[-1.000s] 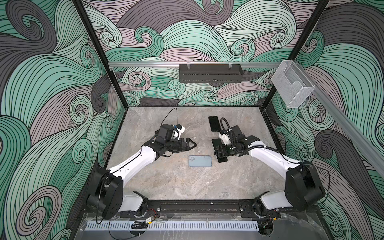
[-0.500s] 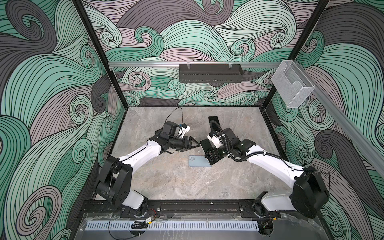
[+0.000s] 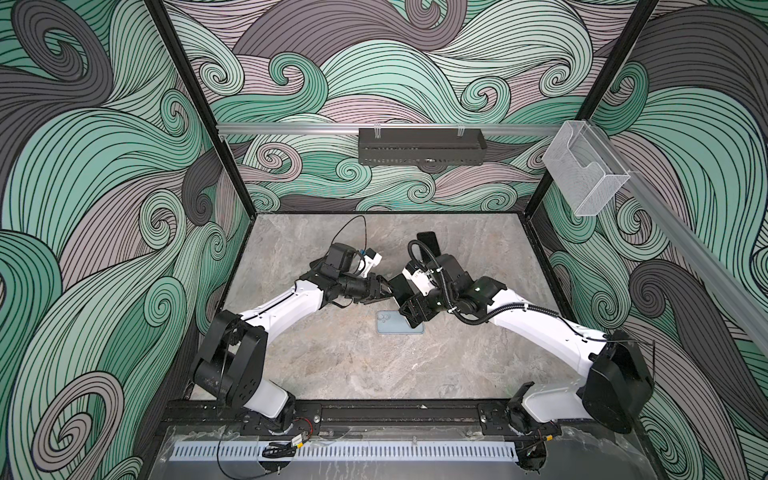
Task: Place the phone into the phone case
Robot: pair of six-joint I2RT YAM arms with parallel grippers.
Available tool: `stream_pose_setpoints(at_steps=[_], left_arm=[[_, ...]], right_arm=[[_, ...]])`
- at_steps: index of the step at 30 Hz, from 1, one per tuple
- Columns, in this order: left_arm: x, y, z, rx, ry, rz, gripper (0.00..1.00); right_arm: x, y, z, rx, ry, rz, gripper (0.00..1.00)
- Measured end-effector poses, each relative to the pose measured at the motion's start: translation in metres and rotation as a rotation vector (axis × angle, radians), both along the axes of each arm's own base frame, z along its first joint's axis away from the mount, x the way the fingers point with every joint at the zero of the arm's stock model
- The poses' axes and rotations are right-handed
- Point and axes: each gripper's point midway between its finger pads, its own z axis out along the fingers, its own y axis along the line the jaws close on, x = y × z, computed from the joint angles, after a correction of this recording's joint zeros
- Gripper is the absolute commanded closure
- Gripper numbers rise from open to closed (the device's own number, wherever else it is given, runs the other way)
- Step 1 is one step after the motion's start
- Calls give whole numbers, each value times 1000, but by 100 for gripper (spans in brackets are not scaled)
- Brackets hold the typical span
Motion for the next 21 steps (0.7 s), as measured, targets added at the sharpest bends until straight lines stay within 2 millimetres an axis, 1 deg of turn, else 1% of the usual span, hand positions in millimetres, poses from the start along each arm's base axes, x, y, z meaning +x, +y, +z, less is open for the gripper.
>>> stream_pose_setpoints(at_steps=[2, 6, 7, 9, 11, 13, 15, 16, 17, 18, 19, 21], left_arm=[[-1, 0, 1, -4, 6, -2, 69], [-2, -1, 1, -7, 12, -6, 80], [-2, 0, 0, -6, 16, -4, 83], [-2, 0, 0, -4, 18, -2, 85], [0, 2, 0, -3, 15, 6, 91], [1, 2, 0, -1, 16, 9, 94], [1, 2, 0, -1, 17, 11, 98], [1, 2, 0, -2, 18, 12, 100], [1, 2, 0, -2, 18, 13, 100], [2, 2, 0, -2, 19, 14, 100], [2, 2, 0, -2, 20, 15, 100], [2, 2, 0, -1, 19, 18, 100]], right_arm=[[0, 2, -4, -9, 5, 3, 85], [-1, 5, -14, -30, 18, 15, 84], [0, 5, -15, -33, 17, 16, 84], [2, 7, -13, -34, 8, 17, 84], [4, 7, -11, -33, 0, 17, 84], [4, 7, -11, -34, -3, 16, 83], [4, 7, -11, -35, -5, 14, 80], [5, 7, -11, -35, -5, 14, 75], [5, 7, -11, -35, -6, 14, 67], [5, 7, -11, -36, -6, 14, 57], [5, 7, -11, -36, -6, 13, 50], [5, 7, -11, -36, -8, 12, 32]])
